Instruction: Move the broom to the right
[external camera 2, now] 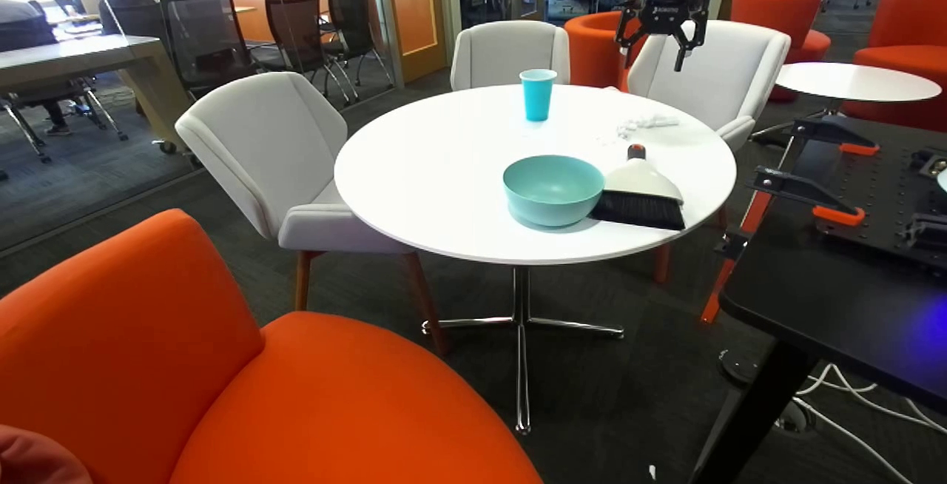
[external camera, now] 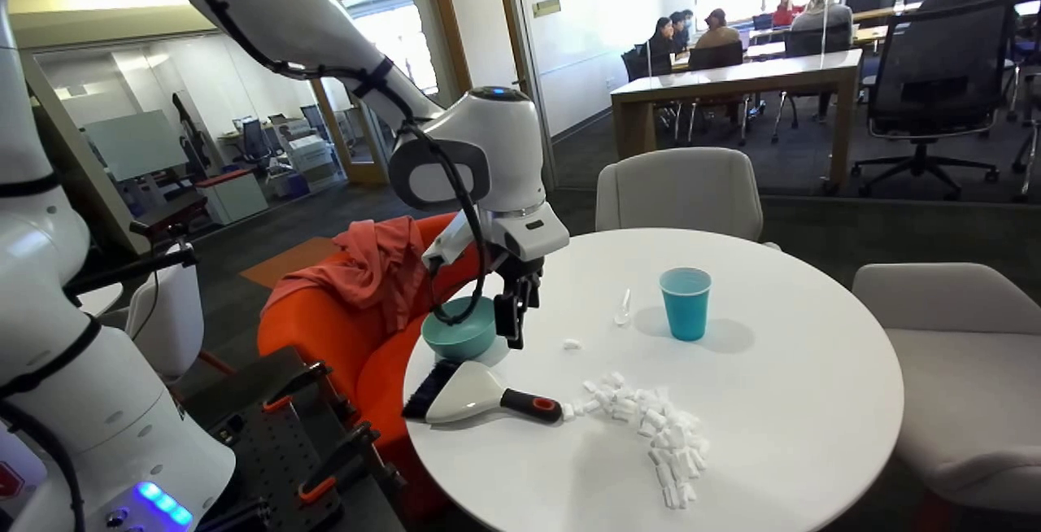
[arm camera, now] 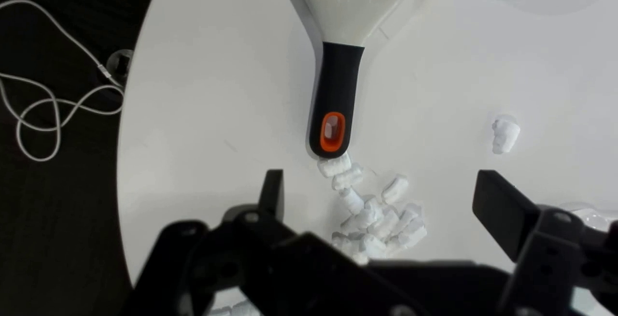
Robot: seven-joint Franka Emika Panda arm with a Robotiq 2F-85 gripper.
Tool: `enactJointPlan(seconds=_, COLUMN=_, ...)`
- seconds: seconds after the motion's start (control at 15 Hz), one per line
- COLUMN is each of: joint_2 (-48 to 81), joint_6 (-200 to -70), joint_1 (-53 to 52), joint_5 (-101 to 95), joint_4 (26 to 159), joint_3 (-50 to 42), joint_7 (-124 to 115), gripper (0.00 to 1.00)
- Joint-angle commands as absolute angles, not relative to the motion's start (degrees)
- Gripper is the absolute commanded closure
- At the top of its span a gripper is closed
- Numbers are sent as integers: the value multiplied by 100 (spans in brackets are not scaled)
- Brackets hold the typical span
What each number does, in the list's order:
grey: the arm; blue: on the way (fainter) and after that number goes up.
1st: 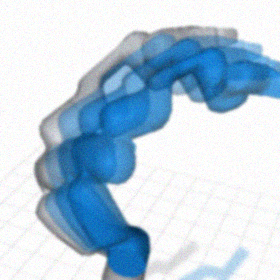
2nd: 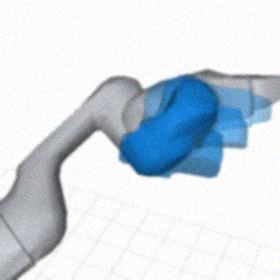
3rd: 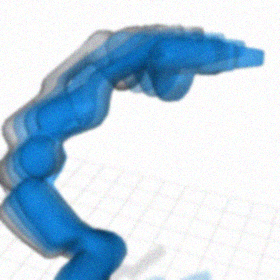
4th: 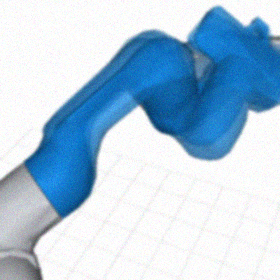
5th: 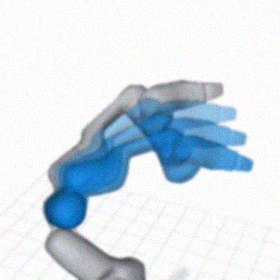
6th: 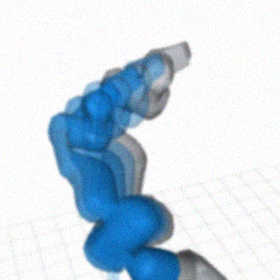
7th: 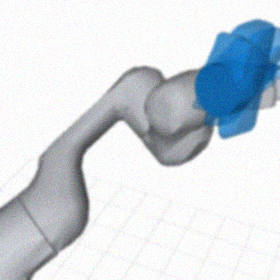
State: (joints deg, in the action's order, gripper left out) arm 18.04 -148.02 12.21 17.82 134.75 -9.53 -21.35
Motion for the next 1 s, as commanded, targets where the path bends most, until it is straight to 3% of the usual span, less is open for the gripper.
enactJointPlan(seconds=0.0, joint_2=2110, joint_6=-15073, joint_1=1291, joint_5=2281, joint_4=13441, joint_3=-793, joint_7=-1691, gripper=0)
enactJointPlan(seconds=0.93, joint_2=3645, joint_6=-15136, joint_1=1263, joint_5=2440, joint_4=12777, joint_3=-523, joint_7=-1523, gripper=0)
